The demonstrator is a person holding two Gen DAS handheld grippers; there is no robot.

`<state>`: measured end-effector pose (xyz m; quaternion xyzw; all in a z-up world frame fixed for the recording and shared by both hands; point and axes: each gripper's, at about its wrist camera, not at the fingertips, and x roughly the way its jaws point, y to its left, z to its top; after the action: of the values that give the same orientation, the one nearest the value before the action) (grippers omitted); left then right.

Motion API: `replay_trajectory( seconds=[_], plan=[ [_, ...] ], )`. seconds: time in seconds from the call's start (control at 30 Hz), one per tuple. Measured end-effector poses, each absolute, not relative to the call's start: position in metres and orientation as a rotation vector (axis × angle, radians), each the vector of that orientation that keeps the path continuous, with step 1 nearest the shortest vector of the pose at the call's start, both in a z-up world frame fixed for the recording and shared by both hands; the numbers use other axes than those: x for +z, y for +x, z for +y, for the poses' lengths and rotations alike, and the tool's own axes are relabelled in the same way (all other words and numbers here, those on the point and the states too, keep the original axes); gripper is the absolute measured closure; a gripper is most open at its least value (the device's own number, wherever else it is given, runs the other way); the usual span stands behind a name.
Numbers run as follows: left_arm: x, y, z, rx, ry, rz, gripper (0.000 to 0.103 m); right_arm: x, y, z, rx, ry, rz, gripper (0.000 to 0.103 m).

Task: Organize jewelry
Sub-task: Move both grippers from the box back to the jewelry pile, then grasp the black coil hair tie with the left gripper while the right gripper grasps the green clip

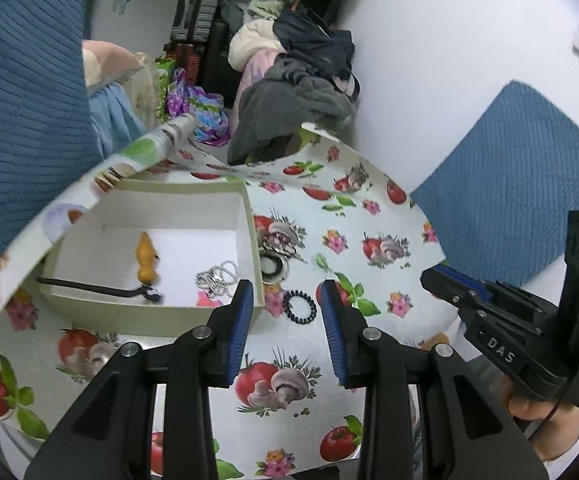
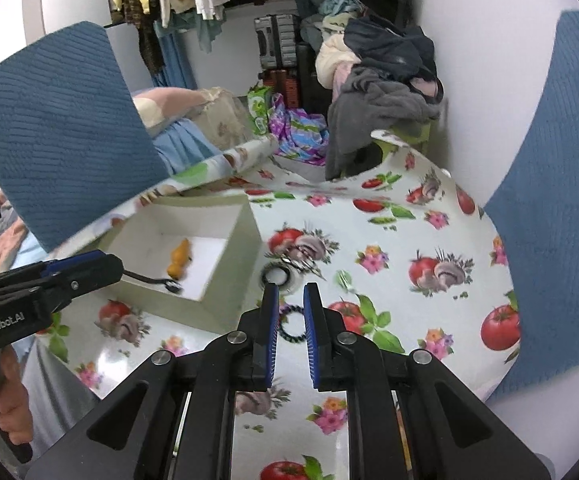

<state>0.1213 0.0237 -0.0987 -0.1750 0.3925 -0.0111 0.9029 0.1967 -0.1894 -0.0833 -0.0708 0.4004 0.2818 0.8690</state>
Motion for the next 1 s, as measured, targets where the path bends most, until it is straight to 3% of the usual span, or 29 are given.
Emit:
replay_trajectory(
  seconds=[0.37,0.5,1.0],
  plan=[
    [-0.169,0.136,0.009,-0.013,-0.388,0.861,0.067,-0.131,0.227,-0.203,0.623,-0.084,0.863,0.092],
    [-0.197,0.148,0.001,-0.023,-0.429,0.916,0.067,-0.143,0.245,-0.200,0.629,-0.102,0.881,0.086],
    [-0.249,0.194,-0.027,0.018,-0.453,0.975,0.067,-0.209,0.330,-0.180,0.693,-0.154,1.043,0.086]
  ],
)
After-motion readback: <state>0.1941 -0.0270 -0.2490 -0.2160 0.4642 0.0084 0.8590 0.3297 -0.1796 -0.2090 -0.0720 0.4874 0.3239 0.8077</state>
